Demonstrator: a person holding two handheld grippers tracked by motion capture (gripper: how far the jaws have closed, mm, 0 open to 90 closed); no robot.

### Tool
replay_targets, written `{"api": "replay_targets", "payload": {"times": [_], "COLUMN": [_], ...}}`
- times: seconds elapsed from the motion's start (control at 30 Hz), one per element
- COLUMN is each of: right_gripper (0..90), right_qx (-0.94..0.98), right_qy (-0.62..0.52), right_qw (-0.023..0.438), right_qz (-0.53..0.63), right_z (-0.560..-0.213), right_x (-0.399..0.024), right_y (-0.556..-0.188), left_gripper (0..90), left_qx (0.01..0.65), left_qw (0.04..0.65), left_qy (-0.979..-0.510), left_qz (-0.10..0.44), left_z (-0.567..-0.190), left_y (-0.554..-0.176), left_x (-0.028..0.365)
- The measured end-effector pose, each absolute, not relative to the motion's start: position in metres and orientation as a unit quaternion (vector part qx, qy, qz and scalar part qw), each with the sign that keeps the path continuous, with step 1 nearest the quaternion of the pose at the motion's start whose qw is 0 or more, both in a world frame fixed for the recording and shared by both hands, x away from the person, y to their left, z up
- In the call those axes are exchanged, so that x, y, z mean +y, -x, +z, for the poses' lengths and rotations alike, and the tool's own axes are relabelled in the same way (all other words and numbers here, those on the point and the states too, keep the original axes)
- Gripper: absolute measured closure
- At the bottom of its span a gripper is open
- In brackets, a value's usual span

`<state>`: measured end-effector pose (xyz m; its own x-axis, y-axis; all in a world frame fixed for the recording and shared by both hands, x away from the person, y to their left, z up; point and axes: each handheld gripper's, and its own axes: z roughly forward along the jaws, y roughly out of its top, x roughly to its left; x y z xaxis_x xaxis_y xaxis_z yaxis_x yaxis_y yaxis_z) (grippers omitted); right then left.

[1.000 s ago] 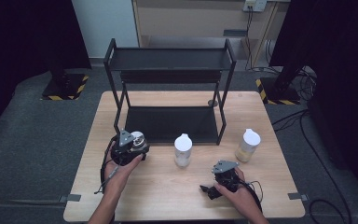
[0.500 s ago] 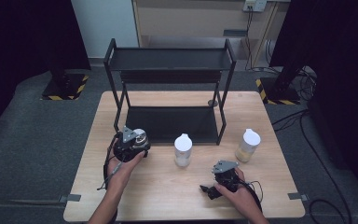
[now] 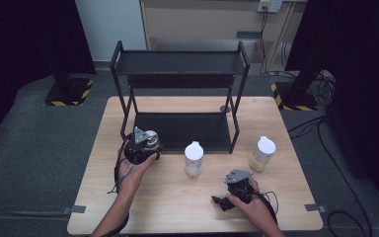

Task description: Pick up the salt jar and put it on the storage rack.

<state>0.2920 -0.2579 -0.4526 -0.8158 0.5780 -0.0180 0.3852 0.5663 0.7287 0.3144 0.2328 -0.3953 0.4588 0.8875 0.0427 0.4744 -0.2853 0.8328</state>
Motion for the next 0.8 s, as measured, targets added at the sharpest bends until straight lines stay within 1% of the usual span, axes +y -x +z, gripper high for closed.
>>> {"api": "replay_targets", "payload": {"times": [0.8], "right_gripper": [1.0], "right_qx": [0.876], "right_qy": [-0.274], "right_qw": [0.128], "right_qz": [0.376], "right_z": [-0.453], "right_x": [-0.258], "right_y": [-0.292], "left_gripper": [29.9], "left_qx": [0.453], "left_qw": [0.390], "left_qy": [-0.756], "left_qz": [0.267], "left_z": [-0.398], "left_y": [-0.356], "left_x": [0.218]}}
